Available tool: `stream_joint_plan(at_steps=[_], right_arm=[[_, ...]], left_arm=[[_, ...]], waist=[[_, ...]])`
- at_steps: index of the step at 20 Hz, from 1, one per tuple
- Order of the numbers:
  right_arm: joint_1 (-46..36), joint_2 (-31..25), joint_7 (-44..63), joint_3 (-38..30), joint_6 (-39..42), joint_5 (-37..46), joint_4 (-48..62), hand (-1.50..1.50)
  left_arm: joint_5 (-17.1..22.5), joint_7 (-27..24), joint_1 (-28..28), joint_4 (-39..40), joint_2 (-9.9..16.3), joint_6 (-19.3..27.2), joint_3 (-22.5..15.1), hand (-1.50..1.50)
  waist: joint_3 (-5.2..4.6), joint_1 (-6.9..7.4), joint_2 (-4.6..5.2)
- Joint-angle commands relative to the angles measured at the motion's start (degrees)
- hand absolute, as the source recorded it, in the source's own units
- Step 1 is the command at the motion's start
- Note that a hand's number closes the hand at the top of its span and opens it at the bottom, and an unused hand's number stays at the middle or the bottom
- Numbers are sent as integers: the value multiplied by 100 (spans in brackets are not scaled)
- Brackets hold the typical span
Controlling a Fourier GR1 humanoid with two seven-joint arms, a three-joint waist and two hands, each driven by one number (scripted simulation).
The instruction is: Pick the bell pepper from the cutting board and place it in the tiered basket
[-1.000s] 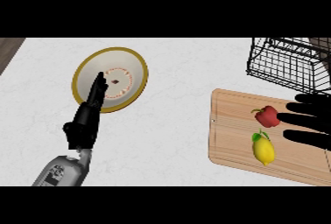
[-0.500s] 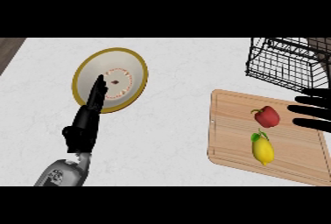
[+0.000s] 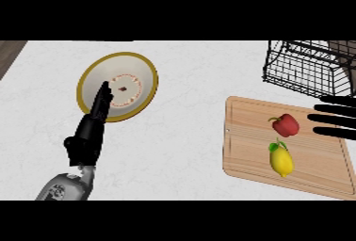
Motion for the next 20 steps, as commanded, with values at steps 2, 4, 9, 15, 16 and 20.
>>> stream_joint_plan(at_steps=[2, 4, 9, 15, 16, 20], right_arm=[[-354, 478, -373, 43, 135, 290, 198, -150], [-569, 691, -376, -89, 32, 445, 541, -150], [-850, 974, -349, -134, 244, 704, 1034, -150], [-1236, 1312, -471, 133, 124, 1191, 1828, -150], [-943, 1095, -798, -55, -89, 1004, 1809, -150], [-1354, 1469, -843, 144, -94, 1085, 2240, -150]], left_arm=[[-128, 217, -326, 136, -174, -52, 186, 0], [-423, 107, -117, 103, -380, 111, -26, 0], [-209, 75, -46, -50, -81, -322, 481, 0], [-308, 80, 156, -221, -162, -411, 464, 0], [-242, 77, -265, 389, -346, -445, 581, 0], [-237, -69, -155, 214, -374, -577, 568, 0]], waist=[[-5, -60, -11], [-5, -50, -11], [-5, -37, -11], [-5, -12, -10], [-5, -80, -7], [-4, -23, 1]])
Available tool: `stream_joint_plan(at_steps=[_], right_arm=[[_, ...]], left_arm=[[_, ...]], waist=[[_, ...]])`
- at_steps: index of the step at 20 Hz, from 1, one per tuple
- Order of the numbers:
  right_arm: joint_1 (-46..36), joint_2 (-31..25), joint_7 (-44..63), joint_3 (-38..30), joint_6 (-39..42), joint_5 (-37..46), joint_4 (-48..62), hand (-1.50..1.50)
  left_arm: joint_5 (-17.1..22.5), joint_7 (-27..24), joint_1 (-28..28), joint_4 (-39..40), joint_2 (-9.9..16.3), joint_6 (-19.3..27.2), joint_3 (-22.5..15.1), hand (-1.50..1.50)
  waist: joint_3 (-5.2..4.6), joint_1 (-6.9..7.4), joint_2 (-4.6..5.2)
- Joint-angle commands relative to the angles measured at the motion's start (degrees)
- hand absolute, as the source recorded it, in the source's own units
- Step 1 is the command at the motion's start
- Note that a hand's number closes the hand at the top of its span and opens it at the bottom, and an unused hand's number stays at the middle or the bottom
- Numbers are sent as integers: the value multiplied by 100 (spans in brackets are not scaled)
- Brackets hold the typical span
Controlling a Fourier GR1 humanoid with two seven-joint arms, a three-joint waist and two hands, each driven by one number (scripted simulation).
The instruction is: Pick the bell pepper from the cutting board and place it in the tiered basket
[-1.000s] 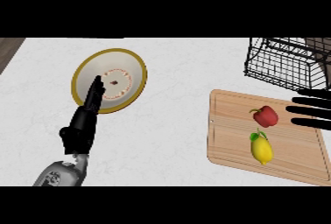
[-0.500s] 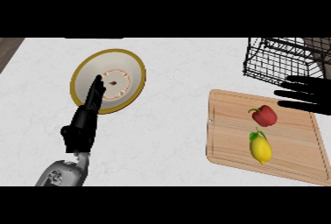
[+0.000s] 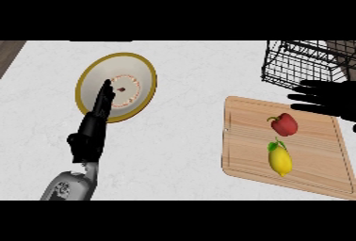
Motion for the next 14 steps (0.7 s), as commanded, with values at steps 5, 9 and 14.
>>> stream_joint_plan(at_steps=[5, 9, 14], right_arm=[[17, 231, -461, 142, 202, 173, 14, -150], [-159, 264, -806, 102, -106, 304, 626, -150], [-219, 309, -550, 134, 379, 431, 334, -150]], left_arm=[[-148, -47, 116, -1, -81, -99, 110, 0], [-167, -210, -135, 443, -151, -156, 325, 0], [-393, 38, 320, -223, -304, -79, 27, 0]], waist=[[-1, -39, -17], [0, -23, -1], [-1, -17, -14]])
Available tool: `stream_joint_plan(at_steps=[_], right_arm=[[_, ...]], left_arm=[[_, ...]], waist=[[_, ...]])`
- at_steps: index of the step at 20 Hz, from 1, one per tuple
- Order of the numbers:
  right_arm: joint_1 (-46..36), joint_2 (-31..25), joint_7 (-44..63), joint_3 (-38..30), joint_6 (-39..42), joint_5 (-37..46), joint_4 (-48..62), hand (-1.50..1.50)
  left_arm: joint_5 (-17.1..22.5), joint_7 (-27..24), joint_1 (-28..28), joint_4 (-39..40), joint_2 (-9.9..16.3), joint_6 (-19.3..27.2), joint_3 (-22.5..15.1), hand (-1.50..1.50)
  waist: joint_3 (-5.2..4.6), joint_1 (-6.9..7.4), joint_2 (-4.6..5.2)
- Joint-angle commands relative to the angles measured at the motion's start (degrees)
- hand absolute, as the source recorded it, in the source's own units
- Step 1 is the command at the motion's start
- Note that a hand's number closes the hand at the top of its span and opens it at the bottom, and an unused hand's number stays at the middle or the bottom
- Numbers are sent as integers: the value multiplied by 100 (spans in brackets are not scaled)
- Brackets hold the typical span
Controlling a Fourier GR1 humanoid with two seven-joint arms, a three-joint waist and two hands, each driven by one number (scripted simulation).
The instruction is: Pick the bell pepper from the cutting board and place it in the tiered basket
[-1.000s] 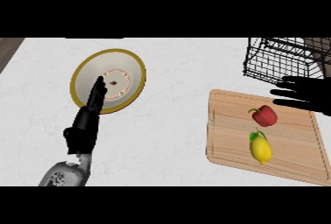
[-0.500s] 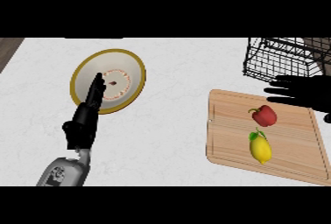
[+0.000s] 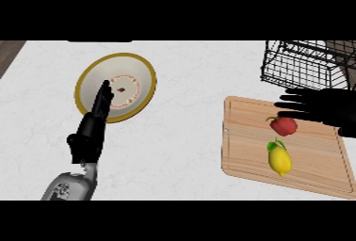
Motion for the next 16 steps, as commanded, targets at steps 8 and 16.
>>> stream_joint_plan(at_steps=[8, 16], right_arm=[[-102, 410, -286, -100, 267, 579, 175, -150], [-314, 997, -93, -49, 68, 993, 691, -150]], left_arm=[[-231, -66, 225, -47, -213, -130, 76, 0], [-437, 57, 167, -66, -422, -138, 48, 0]], waist=[[-2, -7, -1], [-1, 5, 2]])
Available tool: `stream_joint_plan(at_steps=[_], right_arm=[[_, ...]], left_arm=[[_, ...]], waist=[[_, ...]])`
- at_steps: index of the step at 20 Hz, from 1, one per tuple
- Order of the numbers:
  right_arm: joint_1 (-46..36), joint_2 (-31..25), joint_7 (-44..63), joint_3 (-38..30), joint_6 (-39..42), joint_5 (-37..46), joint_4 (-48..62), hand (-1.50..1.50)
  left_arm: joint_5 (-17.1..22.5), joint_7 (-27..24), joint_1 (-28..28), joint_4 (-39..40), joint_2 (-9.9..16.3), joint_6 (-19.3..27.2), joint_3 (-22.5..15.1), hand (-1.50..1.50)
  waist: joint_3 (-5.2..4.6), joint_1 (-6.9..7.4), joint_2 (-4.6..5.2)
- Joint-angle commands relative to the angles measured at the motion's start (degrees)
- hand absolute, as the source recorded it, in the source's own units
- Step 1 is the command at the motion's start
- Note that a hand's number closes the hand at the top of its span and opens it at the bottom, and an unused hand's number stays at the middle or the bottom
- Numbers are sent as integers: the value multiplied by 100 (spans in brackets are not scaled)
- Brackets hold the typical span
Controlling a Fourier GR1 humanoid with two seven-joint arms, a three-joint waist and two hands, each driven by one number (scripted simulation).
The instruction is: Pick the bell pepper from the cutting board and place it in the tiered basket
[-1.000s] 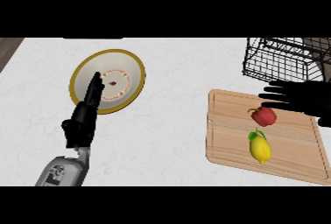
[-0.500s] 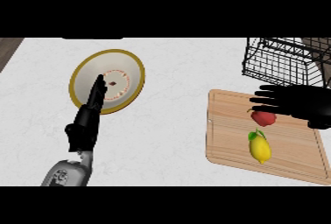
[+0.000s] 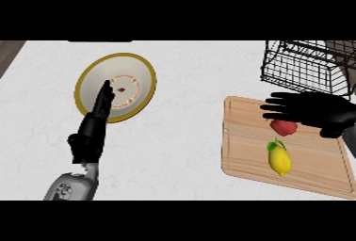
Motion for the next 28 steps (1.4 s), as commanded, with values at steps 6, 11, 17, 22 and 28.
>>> stream_joint_plan(at_steps=[6, 11, 17, 22, 28], right_arm=[[-328, 362, -533, -207, -307, 304, 940, -150], [-222, 323, -539, -270, 79, 340, 604, -150], [-264, 891, -527, -391, -612, 260, 1536, 150], [247, 1037, -430, -282, -1438, 240, 615, 150], [144, 1056, -772, -585, -1914, 5, 1033, 150]], left_arm=[[25, 272, -98, -245, -42, -231, 181, 0], [-199, 204, -148, -89, -147, -191, 156, 0], [-299, 107, 16, -87, -292, -160, 79, 0], [-234, 60, -152, 97, -212, -171, 346, 0], [-125, -11, -95, 98, -192, -404, 388, 0]], waist=[[2, 30, 8], [0, 0, 0], [4, 43, 18], [2, -45, 0], [2, -5, 5]])
